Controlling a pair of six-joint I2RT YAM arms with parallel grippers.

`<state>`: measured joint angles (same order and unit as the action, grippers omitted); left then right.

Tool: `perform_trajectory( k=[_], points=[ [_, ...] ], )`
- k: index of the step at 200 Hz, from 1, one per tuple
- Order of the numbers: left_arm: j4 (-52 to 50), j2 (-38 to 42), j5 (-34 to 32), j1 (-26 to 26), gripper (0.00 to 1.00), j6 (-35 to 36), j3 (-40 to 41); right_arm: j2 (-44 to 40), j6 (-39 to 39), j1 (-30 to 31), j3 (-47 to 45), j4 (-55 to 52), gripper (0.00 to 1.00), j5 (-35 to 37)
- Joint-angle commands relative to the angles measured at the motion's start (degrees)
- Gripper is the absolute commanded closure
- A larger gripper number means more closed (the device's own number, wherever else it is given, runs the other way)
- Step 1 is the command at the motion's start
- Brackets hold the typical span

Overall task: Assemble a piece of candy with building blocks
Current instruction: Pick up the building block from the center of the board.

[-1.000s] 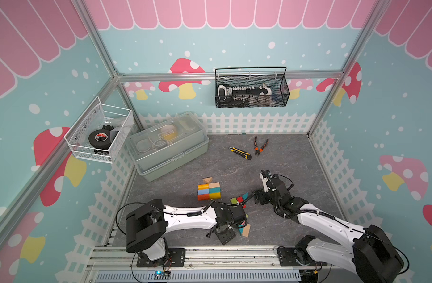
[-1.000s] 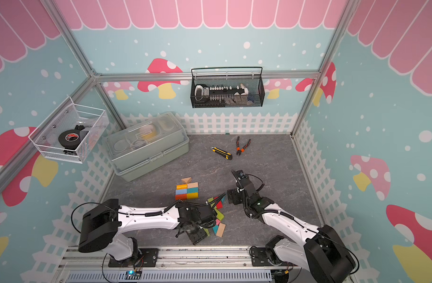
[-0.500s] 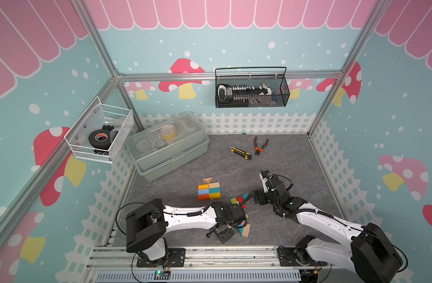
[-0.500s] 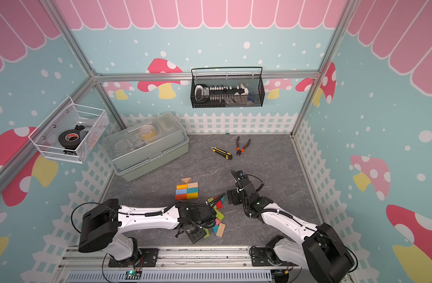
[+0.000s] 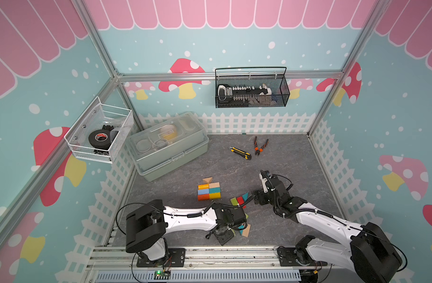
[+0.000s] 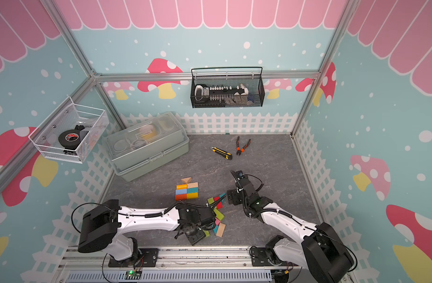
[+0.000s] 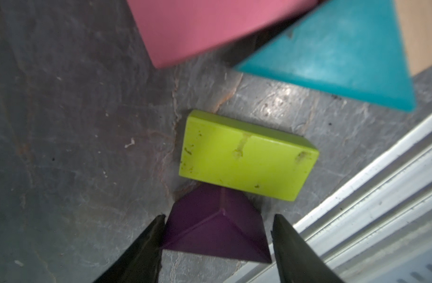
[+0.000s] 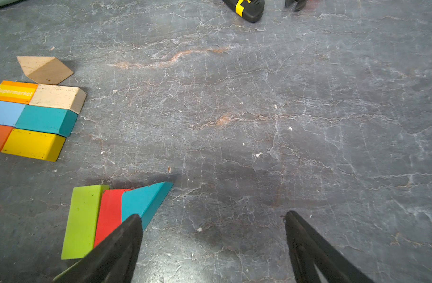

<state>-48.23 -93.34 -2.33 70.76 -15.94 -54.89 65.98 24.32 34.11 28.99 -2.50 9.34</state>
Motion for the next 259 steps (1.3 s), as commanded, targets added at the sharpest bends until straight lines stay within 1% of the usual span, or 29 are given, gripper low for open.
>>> perform_trajectory(
  k=[1,50,95,121,134,159,182,199,209,237,254,259],
  points=[
    [-1.1,-0.4,-0.4,0.4,0.32,-0.7,-0.8,0.3,1.0,-0.3,0.3,0.7,0.09,0.0],
    [-1.2,-0.1,-1.5,0.4,0.36,-1.2,-0.8,0.3,1.2,-0.3,0.2,0.7,0.09,-0.1],
    [-1.5,0.3,-3.1,0.4,0.48,-1.7,-0.8,0.1,1.2,-0.4,0.3,0.6,0.09,0.0],
    [-2.6,0.5,-4.1,0.4,0.52,-2.3,-1.3,0.0,1.2,-0.4,0.2,0.5,0.09,0.1],
    [-3.4,0.8,-5.6,0.4,0.55,-3.5,-1.4,0.4,1.2,-0.3,0.2,0.7,0.09,0.1],
    [-4.0,2.5,-9.7,0.2,0.58,-9.0,-1.9,0.8,1.3,-0.3,0.4,0.8,0.09,0.0],
    [-3.1,4.8,-14.4,0.2,0.57,-16.3,-2.7,1.2,1.3,-0.4,0.4,1.0,0.09,0.0],
    [-1.5,6.8,-15.6,-0.6,0.59,-21.0,-2.6,1.3,1.4,-0.3,0.6,1.1,0.10,-0.2],
    [-1.3,7.8,-17.7,-1.6,0.59,-24.8,-2.5,1.4,1.4,-0.3,0.6,1.1,0.10,-0.3],
    [-0.2,11.7,-17.6,-6.0,0.62,-32.5,-0.1,1.1,1.6,-0.3,0.5,1.1,0.10,-0.5],
    [0.0,14.3,-17.3,-8.9,0.70,-35.4,1.9,0.8,1.6,-0.3,0.3,1.3,0.10,-0.5],
    [0.0,14.9,-17.1,-9.6,0.70,-36.1,2.5,0.8,1.7,-0.3,0.1,1.5,0.10,-0.6]
  ],
)
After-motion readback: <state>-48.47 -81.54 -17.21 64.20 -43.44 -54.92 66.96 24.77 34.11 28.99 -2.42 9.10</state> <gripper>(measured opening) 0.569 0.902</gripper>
